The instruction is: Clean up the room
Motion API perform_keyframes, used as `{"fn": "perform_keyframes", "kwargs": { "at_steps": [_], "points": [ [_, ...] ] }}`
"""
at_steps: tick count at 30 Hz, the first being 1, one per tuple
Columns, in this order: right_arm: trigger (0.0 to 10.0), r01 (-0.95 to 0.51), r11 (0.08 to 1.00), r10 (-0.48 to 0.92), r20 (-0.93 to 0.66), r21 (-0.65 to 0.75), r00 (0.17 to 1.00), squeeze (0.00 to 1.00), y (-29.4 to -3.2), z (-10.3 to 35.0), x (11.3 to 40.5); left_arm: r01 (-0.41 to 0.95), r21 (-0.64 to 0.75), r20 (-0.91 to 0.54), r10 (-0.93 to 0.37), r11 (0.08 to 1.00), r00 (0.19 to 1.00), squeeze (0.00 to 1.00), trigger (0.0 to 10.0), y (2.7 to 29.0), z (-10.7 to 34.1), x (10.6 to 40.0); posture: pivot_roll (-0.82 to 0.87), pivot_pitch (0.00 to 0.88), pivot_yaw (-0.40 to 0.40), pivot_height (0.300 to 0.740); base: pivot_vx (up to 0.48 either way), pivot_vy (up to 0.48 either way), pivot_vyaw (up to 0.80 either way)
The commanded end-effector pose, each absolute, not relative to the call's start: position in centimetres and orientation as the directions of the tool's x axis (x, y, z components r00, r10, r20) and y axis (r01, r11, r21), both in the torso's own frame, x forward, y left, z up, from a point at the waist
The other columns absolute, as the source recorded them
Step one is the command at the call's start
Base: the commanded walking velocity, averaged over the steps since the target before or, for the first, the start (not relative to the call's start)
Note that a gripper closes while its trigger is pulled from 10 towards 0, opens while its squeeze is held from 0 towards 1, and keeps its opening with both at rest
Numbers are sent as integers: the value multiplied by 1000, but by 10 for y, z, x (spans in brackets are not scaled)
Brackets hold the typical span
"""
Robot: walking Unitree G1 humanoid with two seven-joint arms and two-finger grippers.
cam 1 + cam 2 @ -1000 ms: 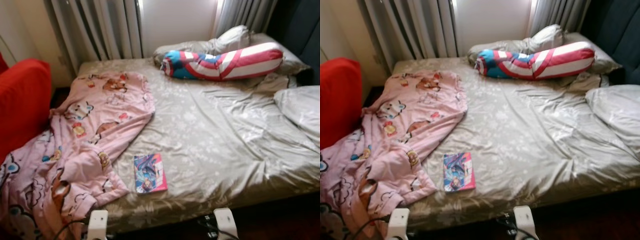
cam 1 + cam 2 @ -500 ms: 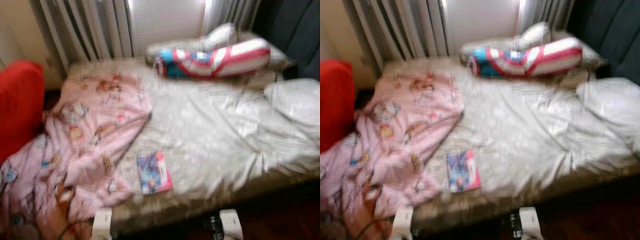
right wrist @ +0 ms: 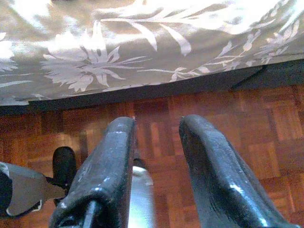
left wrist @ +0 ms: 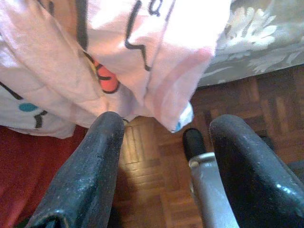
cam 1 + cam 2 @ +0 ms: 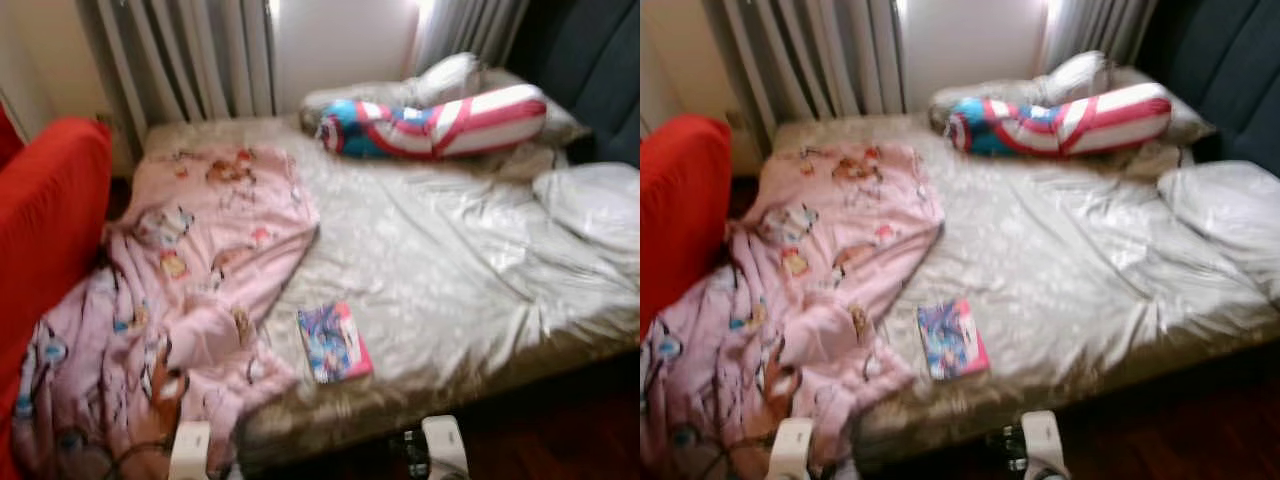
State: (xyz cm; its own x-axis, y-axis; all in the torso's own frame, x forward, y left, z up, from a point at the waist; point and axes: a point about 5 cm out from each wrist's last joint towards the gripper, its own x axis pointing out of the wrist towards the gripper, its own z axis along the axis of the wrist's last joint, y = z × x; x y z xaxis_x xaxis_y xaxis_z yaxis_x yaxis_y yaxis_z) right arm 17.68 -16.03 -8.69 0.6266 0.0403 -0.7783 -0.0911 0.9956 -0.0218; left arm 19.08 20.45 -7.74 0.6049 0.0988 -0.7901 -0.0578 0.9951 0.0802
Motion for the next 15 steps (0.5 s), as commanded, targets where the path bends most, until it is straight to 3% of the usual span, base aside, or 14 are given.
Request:
{"fn": "perform_keyframes", "kwargs": {
  "at_steps": [1, 15],
  "points": [
    [10000, -76, 997, 22, -785, -33, 619, 0, -167, -88, 174, -54, 69, -801, 88, 996, 592, 0, 10000, 200, -80, 187, -127, 0, -10, 740, 0, 0, 0],
    [10000, -69, 997, 26, -779, -22, 627, 0, -162, -87, 176, -56, 53, -799, 76, 997, 596, 0, 10000, 199, -80, 187, -127, 0, -9, 740, 0, 0, 0]
  ]
}}
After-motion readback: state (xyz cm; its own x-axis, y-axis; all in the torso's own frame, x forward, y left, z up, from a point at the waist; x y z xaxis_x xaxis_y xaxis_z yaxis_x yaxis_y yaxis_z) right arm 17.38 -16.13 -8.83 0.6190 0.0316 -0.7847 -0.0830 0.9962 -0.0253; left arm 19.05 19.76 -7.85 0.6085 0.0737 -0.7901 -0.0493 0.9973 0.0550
